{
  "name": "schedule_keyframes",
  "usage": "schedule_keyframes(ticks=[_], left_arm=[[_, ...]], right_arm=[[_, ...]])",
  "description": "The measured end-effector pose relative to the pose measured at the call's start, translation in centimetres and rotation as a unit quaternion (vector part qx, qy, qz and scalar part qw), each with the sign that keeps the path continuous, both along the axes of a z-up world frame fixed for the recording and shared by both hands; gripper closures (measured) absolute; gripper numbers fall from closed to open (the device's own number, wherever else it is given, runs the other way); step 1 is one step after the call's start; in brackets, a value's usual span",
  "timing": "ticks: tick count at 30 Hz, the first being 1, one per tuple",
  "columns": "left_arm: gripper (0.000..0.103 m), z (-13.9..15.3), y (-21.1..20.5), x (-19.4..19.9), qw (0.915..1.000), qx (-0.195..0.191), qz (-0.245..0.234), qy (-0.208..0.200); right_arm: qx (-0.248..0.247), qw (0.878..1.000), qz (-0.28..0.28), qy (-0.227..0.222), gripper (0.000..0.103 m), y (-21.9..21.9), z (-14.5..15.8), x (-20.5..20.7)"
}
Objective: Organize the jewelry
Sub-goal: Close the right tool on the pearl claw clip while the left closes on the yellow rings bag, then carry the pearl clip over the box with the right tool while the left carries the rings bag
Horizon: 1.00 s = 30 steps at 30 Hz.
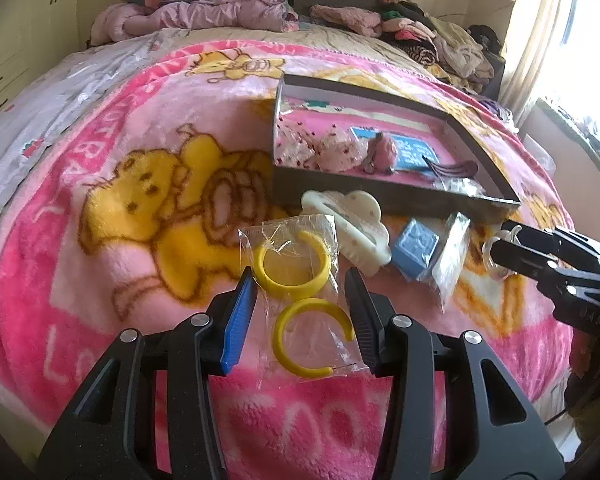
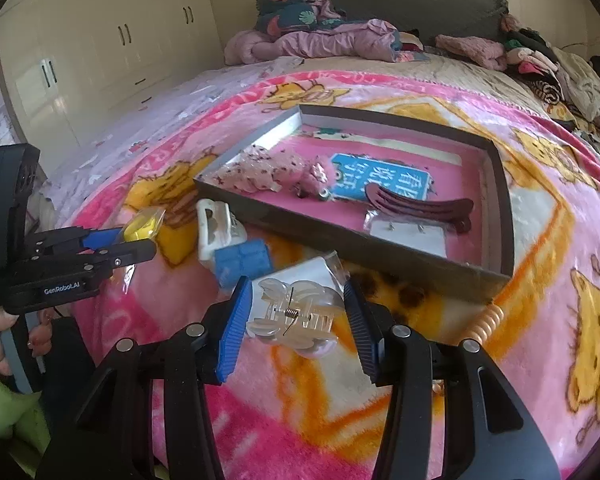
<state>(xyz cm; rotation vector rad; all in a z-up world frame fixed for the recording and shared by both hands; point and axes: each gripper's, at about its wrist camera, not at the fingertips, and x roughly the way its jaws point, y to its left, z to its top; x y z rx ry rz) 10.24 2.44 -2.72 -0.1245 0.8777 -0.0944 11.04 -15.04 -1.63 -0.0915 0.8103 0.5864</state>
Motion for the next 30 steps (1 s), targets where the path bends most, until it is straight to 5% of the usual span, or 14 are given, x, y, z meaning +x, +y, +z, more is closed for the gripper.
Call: schedule_keyframes(ticks=[30], left_arm=[[0.066, 4.1, -1.2, 5.6, 0.9994, 0.0, -0.016, -0.031]], right_arm=[[0.025, 0.999, -0.025, -0.024, 0.057, -0.8, 2.7, 3.6]])
